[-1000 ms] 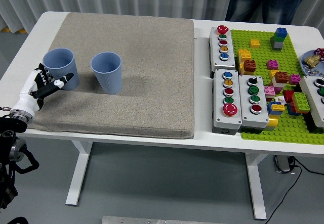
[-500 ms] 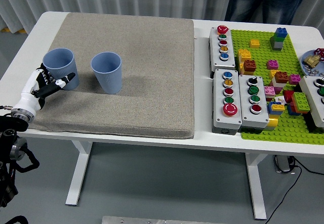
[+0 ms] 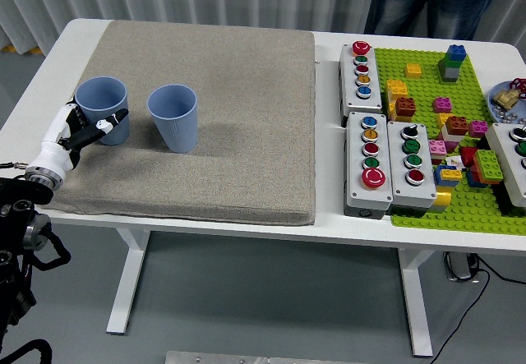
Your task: Pick cup pour cup place
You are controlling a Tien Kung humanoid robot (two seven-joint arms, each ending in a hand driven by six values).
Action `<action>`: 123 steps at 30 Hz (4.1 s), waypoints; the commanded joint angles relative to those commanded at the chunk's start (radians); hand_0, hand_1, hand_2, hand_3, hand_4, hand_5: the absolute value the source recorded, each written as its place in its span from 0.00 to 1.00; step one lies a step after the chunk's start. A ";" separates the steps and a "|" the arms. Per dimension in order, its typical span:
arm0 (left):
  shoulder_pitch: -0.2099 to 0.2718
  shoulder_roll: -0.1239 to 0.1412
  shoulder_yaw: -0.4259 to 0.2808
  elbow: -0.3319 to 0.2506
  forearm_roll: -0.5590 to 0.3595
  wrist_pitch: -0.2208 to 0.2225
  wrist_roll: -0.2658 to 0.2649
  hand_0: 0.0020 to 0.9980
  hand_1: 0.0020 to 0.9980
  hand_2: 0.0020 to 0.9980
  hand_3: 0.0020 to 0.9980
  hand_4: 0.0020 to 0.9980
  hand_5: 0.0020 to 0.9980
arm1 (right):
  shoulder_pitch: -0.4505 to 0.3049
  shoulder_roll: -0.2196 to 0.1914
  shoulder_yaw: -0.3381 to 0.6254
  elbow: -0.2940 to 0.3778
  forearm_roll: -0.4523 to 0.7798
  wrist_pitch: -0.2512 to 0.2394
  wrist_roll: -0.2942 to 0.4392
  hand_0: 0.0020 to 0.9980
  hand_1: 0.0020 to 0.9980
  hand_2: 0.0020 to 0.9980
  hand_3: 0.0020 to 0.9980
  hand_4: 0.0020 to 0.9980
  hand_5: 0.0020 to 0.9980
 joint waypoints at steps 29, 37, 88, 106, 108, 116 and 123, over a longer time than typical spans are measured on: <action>0.006 -0.007 0.017 0.016 0.012 0.101 0.009 0.76 0.69 0.85 0.97 0.68 0.13 | -0.003 0.000 0.000 0.000 -0.002 0.002 -0.003 0.75 0.70 0.76 0.61 0.09 0.29; 0.022 -0.009 0.027 -0.009 -0.003 0.097 0.011 0.56 0.64 0.82 0.93 0.65 0.14 | -0.007 0.000 0.001 0.000 -0.007 0.003 -0.004 0.75 0.70 0.76 0.61 0.09 0.29; 0.112 0.039 0.076 -0.358 0.371 0.191 0.036 0.55 0.64 0.79 0.84 0.61 0.11 | -0.010 -0.005 0.000 0.000 -0.007 0.004 0.000 0.75 0.70 0.76 0.61 0.09 0.28; 0.104 0.042 0.096 -0.389 0.452 0.207 0.034 0.53 0.64 0.79 0.83 0.59 0.09 | -0.011 -0.005 -0.001 0.000 -0.004 0.003 0.002 0.75 0.70 0.76 0.61 0.09 0.28; 0.102 0.043 0.098 -0.395 0.487 0.214 0.033 0.53 0.64 0.79 0.83 0.59 0.09 | -0.009 -0.006 -0.001 0.000 -0.003 0.002 0.003 0.75 0.70 0.76 0.61 0.09 0.28; 0.090 0.048 0.099 -0.402 0.612 0.231 0.033 0.54 0.64 0.79 0.82 0.59 0.09 | -0.005 -0.006 -0.002 0.000 0.002 0.002 0.004 0.75 0.70 0.76 0.61 0.10 0.28; 0.089 0.055 0.101 -0.411 0.683 0.230 0.036 0.54 0.64 0.79 0.82 0.58 0.08 | -0.006 -0.007 -0.003 0.000 0.004 0.001 0.005 0.75 0.70 0.76 0.61 0.10 0.28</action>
